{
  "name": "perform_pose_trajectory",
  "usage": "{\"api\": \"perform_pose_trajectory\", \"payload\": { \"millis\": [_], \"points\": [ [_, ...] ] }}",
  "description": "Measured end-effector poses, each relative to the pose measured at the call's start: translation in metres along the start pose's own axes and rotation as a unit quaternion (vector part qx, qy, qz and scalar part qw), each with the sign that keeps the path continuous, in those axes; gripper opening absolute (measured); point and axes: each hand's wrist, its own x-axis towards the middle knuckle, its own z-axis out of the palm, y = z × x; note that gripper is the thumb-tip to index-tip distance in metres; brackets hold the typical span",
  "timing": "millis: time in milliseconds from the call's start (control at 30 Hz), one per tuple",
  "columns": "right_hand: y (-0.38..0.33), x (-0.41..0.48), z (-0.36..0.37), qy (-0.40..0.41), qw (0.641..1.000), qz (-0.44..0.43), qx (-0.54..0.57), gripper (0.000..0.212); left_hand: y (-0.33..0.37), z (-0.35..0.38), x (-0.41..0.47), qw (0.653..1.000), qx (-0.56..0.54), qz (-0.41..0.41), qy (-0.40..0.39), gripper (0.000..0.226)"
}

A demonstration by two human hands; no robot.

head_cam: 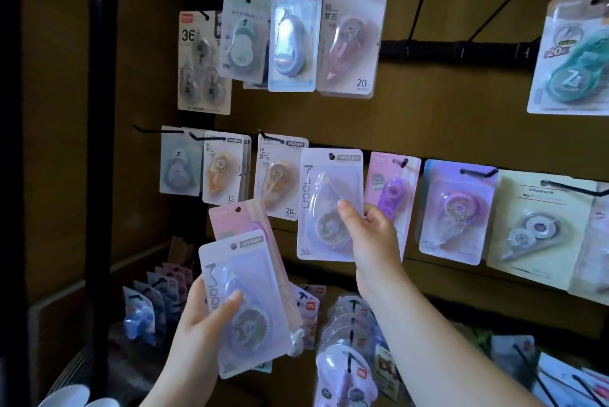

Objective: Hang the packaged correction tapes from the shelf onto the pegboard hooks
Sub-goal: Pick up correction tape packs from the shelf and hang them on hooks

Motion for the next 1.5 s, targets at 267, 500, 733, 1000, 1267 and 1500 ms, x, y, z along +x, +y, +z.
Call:
{"api": "perform_pose_trajectory", "payload": {
  "millis": [267, 500, 733, 1000, 1267, 1500],
  "points": [
    [0.006, 0.025, 0.006, 0.026, 0.995, 0.038, -0.093, 0.034, -0.001, 0.002, 0.003, 1.0, -0.013, 0.011, -0.011, 0.038],
    [0.009, 0.063, 0.009, 0.05, 0.988, 0.074, -0.123, 0.057, 0.0, -0.004, 0.006, 0.999, 0.003, 0.008, -0.049, 0.087],
    [0.017, 0.085, 0.013, 0.06, 0.977, 0.085, -0.187, 0.058, -0.003, -0.007, 0.012, 0.999, 0.014, 0.006, -0.05, 0.071],
    [0.014, 0.054, 0.011, 0.022, 0.963, 0.029, -0.267, 0.048, -0.001, -0.003, 0.009, 0.999, 0.028, 0.012, -0.034, 0.044],
    [0.01, -0.033, -0.004, -0.125, 0.967, 0.026, -0.22, 0.004, 0.003, 0.022, -0.003, 0.999, 0.015, 0.027, -0.029, 0.047],
    [0.006, -0.061, -0.013, -0.202, 0.943, 0.054, -0.26, 0.031, 0.004, 0.048, -0.014, 0.999, 0.011, 0.037, -0.035, 0.038]
  ]
}}
